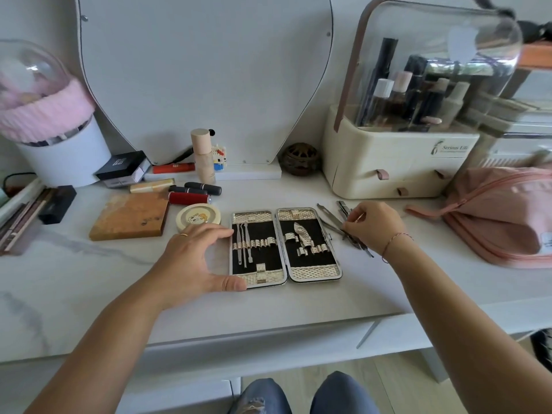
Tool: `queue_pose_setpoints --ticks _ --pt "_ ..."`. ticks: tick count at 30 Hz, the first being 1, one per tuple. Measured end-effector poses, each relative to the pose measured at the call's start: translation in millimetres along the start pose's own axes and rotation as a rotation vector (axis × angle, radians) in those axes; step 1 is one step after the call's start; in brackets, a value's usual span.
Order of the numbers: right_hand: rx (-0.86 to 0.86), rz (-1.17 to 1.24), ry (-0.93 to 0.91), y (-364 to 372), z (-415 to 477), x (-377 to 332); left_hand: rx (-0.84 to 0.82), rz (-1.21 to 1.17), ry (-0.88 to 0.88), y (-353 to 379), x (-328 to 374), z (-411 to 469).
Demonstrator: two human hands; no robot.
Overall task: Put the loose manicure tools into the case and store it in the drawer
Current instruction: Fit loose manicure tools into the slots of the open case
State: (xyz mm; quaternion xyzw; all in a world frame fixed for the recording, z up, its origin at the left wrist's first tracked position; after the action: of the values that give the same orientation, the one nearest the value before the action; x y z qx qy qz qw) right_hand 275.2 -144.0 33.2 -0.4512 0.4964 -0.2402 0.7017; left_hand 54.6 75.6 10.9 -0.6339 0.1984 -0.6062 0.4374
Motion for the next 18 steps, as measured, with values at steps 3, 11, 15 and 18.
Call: queue_pose_setpoints --ticks 3,11,15,18 --pt "0.001 0.041 -0.003 4.4 2.9 -1.0 0.007 -0.006 0.01 -0.3 0.1 -0.1" --pt "0.048 -0.098 0.002 1.2 3.6 -11.7 -0.014 0.002 -0.002 0.6 0.3 -0.6" --pt "0.011 -0.09 0.026 2.0 5.8 -10.8 -0.025 0.004 -0.009 0.5 1.4 -1.4" --pt "0.05 0.062 -0.004 -13.0 8.8 -15.4 -0.034 0.012 -0.008 0.6 2.7 -1.8"
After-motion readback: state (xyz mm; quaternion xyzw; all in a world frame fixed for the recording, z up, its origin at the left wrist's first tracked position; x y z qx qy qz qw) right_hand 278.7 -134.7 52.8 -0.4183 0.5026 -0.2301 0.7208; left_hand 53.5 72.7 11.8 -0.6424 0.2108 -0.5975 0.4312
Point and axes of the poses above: each hand's wrist, its own z-axis towards the middle knuckle, its own y-axis out of the palm, x = y × z, the point moved 9 cm from there along z, towards the middle knuckle
